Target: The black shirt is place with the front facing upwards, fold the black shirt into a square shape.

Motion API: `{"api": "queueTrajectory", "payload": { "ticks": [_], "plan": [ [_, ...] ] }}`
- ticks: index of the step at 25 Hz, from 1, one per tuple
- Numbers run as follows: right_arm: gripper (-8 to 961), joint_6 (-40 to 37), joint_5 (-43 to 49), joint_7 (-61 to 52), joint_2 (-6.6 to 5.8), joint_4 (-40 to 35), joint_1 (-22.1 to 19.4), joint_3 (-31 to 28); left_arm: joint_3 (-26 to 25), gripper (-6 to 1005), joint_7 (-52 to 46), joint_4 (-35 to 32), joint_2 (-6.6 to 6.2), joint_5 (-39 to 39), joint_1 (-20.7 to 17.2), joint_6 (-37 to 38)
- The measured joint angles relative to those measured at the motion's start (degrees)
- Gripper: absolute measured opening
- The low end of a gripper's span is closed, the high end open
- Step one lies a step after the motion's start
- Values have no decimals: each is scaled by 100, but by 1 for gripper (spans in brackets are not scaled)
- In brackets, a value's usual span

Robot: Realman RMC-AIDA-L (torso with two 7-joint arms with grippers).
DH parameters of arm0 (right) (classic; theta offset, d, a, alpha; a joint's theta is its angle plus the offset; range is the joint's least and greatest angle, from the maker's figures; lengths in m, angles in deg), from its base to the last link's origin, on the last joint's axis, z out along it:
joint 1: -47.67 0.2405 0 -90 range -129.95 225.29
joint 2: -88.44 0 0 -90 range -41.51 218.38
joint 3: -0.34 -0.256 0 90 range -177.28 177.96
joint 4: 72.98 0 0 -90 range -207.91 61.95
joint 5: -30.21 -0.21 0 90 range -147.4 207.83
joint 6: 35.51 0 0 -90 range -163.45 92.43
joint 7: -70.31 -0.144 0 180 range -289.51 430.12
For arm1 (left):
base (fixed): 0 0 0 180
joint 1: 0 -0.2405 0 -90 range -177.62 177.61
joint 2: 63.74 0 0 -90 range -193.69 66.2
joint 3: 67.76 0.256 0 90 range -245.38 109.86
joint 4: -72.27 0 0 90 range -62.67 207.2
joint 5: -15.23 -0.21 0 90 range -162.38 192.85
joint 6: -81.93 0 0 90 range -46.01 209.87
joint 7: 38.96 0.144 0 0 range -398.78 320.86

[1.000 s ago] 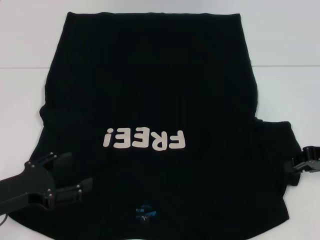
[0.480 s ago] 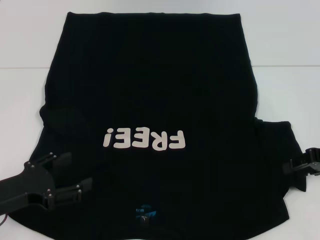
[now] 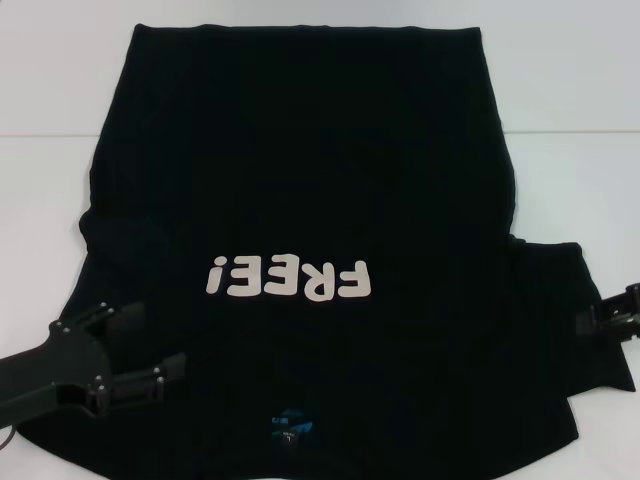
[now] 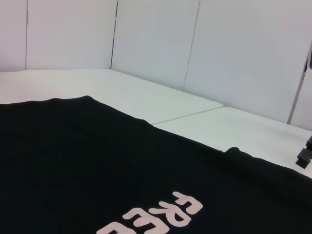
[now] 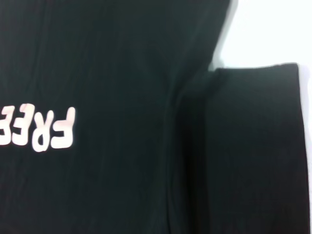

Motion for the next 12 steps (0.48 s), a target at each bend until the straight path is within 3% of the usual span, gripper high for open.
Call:
{"api": "queueTrajectory", "payload": {
  "ticks": [6, 12],
  "plan": [
    [643, -297, 176, -63, -24, -500, -51, -22, 0, 935, -4, 0, 0, 0, 20, 0],
    [830, -339, 477, -63, -25, -494, -61, -26, 0, 935, -2, 0, 3, 0, 25, 0]
  ]
}}
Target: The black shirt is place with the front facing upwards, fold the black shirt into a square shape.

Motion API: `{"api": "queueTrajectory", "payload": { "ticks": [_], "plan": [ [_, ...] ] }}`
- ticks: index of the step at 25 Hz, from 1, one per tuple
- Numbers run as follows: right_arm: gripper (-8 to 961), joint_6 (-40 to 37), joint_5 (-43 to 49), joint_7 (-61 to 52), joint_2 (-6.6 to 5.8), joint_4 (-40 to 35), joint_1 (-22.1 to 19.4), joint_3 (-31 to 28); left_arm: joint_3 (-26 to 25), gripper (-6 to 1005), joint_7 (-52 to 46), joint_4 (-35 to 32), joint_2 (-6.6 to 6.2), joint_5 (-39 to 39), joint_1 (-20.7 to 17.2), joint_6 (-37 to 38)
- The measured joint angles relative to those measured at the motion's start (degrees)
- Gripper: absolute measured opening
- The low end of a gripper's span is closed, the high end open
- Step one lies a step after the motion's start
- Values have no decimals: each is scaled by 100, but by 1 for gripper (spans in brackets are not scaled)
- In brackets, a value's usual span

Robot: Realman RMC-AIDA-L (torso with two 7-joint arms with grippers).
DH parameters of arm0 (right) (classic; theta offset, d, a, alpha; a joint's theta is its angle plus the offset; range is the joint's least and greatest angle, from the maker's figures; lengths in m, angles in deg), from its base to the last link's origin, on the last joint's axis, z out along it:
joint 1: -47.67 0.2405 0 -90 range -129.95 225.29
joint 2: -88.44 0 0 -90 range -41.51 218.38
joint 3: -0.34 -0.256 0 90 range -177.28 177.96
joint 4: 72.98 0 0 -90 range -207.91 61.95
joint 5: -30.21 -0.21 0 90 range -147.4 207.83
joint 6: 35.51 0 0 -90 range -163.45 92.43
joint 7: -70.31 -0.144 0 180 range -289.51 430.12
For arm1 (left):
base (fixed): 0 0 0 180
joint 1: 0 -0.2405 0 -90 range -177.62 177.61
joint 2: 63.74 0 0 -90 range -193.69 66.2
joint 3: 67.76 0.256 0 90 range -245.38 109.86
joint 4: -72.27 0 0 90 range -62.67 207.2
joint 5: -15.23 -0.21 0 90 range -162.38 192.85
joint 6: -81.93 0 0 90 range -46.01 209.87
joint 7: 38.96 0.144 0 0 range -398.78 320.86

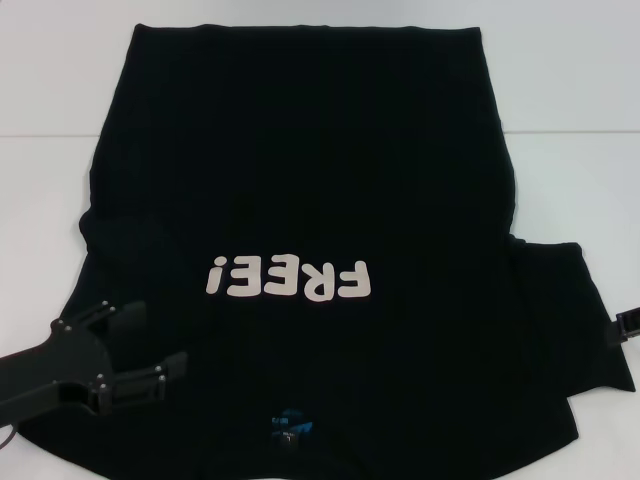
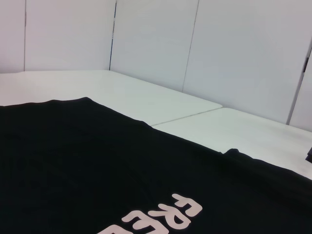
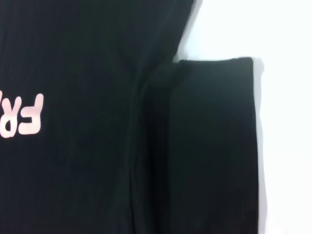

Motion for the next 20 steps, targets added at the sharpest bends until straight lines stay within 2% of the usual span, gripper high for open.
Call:
{"api": "queueTrajectory", "payload": {
  "ticks": [11, 20],
  "plan": [
    [841, -65, 9, 126, 23, 6, -34, 38, 0, 935, -13, -2, -16, 65, 7, 74],
    [839, -67, 14, 114, 61, 44, 3, 67, -10, 935, -42, -35, -117, 315, -29, 540]
  ]
}}
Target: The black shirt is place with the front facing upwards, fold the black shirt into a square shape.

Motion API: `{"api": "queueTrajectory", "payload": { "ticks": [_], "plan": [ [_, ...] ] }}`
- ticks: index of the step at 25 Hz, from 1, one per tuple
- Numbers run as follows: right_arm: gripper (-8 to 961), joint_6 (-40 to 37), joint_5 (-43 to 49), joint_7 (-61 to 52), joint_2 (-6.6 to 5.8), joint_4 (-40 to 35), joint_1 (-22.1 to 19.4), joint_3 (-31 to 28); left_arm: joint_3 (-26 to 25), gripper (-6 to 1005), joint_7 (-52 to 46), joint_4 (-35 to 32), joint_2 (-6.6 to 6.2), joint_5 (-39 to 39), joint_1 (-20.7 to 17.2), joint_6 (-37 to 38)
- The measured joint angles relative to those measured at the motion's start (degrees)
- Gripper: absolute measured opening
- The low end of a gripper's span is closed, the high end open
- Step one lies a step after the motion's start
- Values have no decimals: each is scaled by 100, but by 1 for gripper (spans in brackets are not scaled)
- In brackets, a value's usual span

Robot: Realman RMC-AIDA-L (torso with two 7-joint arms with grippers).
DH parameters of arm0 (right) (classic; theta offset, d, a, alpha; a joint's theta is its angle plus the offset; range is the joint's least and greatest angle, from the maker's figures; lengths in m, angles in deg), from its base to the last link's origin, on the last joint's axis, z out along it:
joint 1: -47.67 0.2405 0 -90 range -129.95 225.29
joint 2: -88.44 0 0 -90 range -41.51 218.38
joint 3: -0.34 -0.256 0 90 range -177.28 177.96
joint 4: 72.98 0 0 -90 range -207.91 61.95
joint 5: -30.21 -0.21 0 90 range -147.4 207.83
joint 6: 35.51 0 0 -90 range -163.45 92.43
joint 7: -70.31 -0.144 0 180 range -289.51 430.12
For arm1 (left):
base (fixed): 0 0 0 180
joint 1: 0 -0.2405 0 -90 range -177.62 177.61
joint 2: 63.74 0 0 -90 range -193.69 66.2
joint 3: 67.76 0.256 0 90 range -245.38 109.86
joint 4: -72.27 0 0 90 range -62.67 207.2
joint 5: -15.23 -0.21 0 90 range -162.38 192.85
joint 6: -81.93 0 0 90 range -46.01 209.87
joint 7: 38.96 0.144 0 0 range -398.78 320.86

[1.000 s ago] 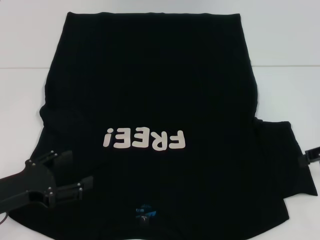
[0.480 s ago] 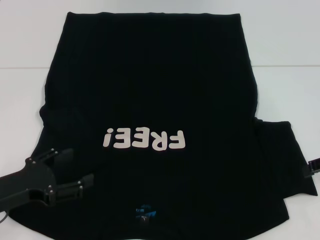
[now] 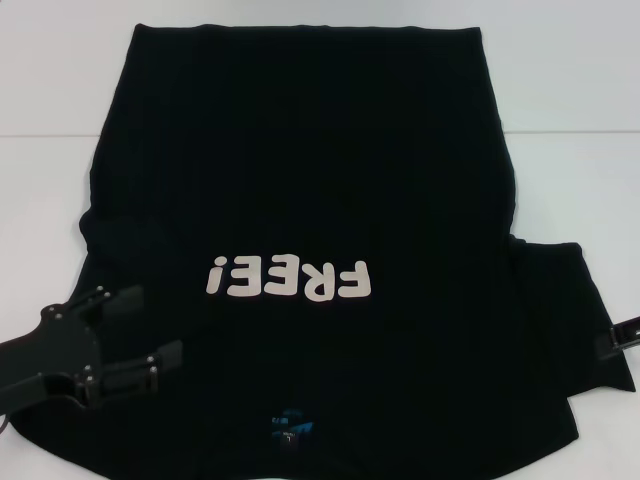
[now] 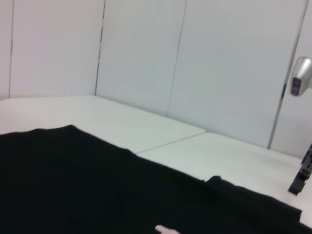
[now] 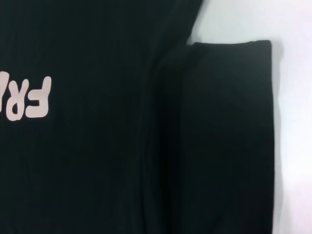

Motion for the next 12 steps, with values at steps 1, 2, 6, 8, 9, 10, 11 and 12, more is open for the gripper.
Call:
{"api": "queueTrajectory", "payload": {
  "ticks": [1, 2, 6, 8, 9, 10, 11, 12],
  "plan": [
    [839, 0, 0, 0, 5, 14, 7, 0, 0, 935, 0, -2, -1, 10, -2, 26],
    [839, 1, 0, 1, 9, 23, 12, 0, 0, 935, 0, -6, -2, 23, -4, 61],
    [838, 59, 1, 14, 25, 34, 17, 77, 0, 935, -1, -8, -2, 37, 3, 115],
    [837, 87, 0, 9, 26, 44, 17, 135, 0, 935, -1, -1, -1, 37, 4, 116],
    [837, 101, 0, 9, 26, 56, 16, 149, 0, 935, 3, 3, -1, 37, 3, 117],
    [837, 117, 0, 9, 26, 69, 15, 163, 0, 935, 13, 8, -1, 37, -1, 118],
    [837, 132, 3, 11, 27, 83, 14, 188, 0, 935, 23, 10, -1, 37, -6, 118],
    [836, 155, 7, 11, 26, 89, 14, 208, 0, 935, 26, 13, -1, 37, -8, 119]
  ]
}}
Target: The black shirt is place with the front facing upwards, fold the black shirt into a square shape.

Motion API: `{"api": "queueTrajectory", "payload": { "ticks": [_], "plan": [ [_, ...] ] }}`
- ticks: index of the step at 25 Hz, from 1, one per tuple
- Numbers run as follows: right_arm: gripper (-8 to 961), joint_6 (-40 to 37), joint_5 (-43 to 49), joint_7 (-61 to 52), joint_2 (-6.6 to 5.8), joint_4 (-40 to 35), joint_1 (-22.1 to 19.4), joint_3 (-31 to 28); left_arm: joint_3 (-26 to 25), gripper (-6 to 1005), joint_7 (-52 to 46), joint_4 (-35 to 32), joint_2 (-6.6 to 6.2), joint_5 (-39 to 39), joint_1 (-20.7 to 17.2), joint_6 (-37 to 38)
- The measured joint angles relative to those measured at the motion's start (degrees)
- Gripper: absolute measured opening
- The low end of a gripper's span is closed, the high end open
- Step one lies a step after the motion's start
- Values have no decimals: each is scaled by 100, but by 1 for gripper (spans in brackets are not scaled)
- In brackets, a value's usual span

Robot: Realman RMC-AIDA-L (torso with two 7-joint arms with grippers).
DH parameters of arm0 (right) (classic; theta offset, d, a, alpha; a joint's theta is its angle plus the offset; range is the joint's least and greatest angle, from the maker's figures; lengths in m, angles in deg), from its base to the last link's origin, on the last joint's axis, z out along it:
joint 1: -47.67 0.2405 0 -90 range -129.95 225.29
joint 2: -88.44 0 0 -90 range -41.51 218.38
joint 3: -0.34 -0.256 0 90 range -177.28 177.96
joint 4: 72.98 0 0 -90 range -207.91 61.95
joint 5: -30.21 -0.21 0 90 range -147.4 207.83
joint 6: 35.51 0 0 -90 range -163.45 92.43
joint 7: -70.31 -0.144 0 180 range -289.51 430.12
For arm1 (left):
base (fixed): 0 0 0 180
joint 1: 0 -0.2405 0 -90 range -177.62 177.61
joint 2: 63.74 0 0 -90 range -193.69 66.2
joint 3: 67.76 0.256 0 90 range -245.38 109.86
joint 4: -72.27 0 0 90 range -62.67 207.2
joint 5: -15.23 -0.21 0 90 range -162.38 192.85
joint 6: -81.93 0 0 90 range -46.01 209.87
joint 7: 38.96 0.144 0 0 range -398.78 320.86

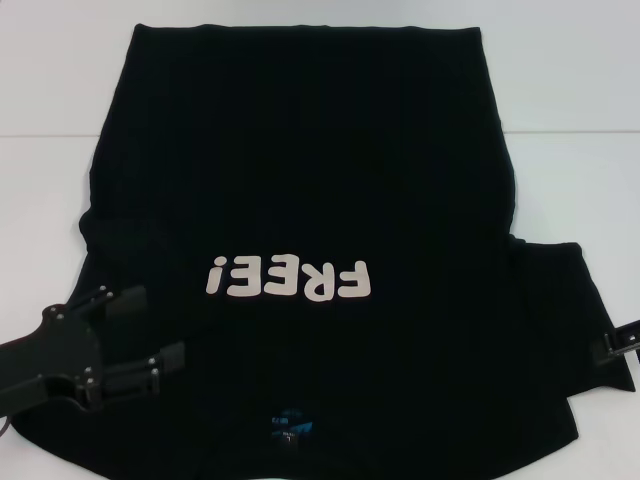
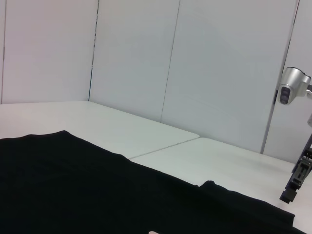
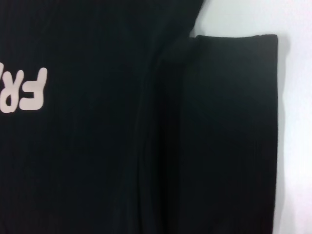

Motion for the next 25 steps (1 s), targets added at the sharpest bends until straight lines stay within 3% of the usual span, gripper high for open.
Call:
{"api": "queueTrajectory", "payload": {
  "ticks": [25],
  "plan": [
    [826, 392, 37, -12, 38, 161, 58, 398, 0, 935, 18, 14, 18, 9, -3, 0]
  ]
}}
